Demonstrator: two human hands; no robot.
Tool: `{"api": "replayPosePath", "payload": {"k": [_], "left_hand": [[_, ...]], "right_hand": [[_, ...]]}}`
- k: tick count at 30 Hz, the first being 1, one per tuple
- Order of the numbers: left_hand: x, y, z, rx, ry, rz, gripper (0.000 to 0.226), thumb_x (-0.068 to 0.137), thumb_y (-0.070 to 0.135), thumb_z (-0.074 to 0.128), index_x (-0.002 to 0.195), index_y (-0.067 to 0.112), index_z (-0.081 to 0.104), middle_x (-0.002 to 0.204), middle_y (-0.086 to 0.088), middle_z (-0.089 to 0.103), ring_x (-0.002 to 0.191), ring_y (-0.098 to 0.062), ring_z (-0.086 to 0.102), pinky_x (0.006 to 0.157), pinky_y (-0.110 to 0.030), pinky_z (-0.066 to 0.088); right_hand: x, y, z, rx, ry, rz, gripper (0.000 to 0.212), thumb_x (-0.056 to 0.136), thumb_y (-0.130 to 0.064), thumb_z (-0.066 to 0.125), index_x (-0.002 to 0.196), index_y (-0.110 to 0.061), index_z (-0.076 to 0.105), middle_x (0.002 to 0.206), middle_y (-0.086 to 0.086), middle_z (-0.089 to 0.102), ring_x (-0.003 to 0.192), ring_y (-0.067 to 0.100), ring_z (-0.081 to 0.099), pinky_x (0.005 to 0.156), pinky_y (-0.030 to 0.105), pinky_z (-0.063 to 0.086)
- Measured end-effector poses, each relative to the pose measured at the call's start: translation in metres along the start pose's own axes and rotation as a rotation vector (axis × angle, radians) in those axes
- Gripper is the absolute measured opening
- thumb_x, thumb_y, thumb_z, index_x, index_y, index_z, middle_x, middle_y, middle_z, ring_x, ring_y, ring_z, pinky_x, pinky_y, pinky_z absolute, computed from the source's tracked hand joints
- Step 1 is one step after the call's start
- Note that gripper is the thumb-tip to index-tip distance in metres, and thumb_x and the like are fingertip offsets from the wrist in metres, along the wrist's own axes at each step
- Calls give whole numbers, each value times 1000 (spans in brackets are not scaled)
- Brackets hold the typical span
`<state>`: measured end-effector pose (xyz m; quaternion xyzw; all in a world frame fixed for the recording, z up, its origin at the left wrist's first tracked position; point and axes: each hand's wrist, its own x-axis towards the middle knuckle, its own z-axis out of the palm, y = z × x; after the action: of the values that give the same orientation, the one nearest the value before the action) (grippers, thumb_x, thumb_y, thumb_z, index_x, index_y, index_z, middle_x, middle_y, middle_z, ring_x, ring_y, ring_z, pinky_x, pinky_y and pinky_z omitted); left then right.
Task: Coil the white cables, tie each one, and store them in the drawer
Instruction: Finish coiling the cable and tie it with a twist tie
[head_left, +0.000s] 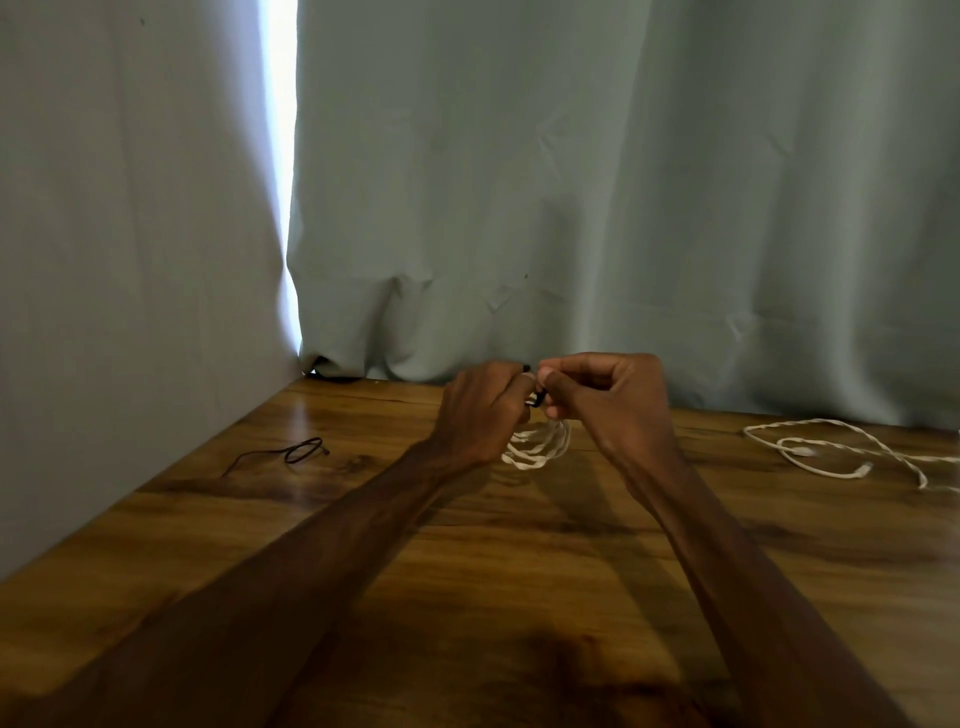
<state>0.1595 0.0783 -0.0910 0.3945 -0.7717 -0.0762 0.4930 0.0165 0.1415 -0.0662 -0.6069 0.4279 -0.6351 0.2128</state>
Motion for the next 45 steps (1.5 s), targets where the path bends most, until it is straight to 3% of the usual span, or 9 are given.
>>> {"api": "replayPosePath", "payload": {"k": [4, 12, 19, 24, 27, 29, 34, 40, 45], "left_hand": [[-2, 2, -1, 65, -83, 90, 35, 96, 36, 39, 64, 32, 54, 59, 10, 55, 60, -14, 54, 64, -37, 42], [3, -6, -2, 317, -248, 326, 44, 104, 35, 30, 91, 12, 66, 77, 3, 50, 68, -16, 48, 67, -36, 39], [6, -5, -1, 381, -235, 428, 33, 104, 22, 37, 86, 10, 62, 72, -6, 56, 71, -18, 42, 68, -36, 29], [6, -7, 5, 234, -144, 312, 35, 103, 29, 38, 93, 8, 64, 82, -7, 62, 77, -18, 52, 72, -37, 41], [3, 0, 4, 67, -107, 215, 21, 106, 27, 47, 113, 11, 59, 90, 6, 60, 77, -2, 55, 66, -14, 39], [1, 5, 5, 0, -92, 169, 18, 106, 27, 50, 117, 12, 52, 89, 10, 57, 74, 0, 56, 60, -11, 36], [-5, 1, 10, -102, -65, 84, 16, 106, 26, 51, 112, 12, 51, 86, 6, 62, 71, -2, 59, 58, -17, 38], [-8, 8, 13, -344, 3, -161, 15, 104, 31, 53, 112, 19, 55, 100, -2, 69, 90, -15, 69, 78, -41, 57], [-8, 10, 17, -527, -22, -306, 14, 104, 29, 54, 114, 19, 56, 103, -5, 71, 86, -11, 69, 74, -31, 54]], "right_hand": [[0, 4, -4, -14, 8, 74, 7, 86, -4, 78, 93, -5, 80, 78, 10, 78, 68, 24, 76, 68, 33, 65], [3, 7, -15, -172, -80, 99, 13, 84, -8, 81, 96, -3, 80, 75, 10, 78, 66, 27, 77, 71, 40, 65], [2, 8, -13, -168, -17, 72, 7, 85, -7, 80, 90, -3, 81, 72, 11, 77, 63, 25, 76, 69, 44, 65], [1, 9, -9, -70, 61, 103, 4, 84, -4, 79, 87, -3, 81, 74, 10, 78, 65, 26, 76, 72, 46, 65], [0, 10, -8, -21, 101, 100, 6, 85, -4, 79, 90, -2, 80, 75, 10, 78, 67, 26, 77, 74, 46, 65], [-1, 11, -7, -22, 114, 88, 7, 85, -5, 78, 91, -3, 80, 76, 9, 78, 68, 26, 77, 74, 47, 65], [-3, 11, -5, 4, 99, 92, 11, 85, -4, 79, 95, 0, 78, 79, 12, 78, 70, 28, 78, 71, 40, 65], [-3, 7, -4, 132, 158, 149, 24, 81, -9, 84, 98, 5, 73, 79, 17, 78, 72, 31, 78, 64, 29, 64], [-3, 7, -5, 73, 118, 121, 8, 84, -4, 80, 92, -1, 79, 76, 15, 78, 70, 28, 77, 67, 29, 64]]}}
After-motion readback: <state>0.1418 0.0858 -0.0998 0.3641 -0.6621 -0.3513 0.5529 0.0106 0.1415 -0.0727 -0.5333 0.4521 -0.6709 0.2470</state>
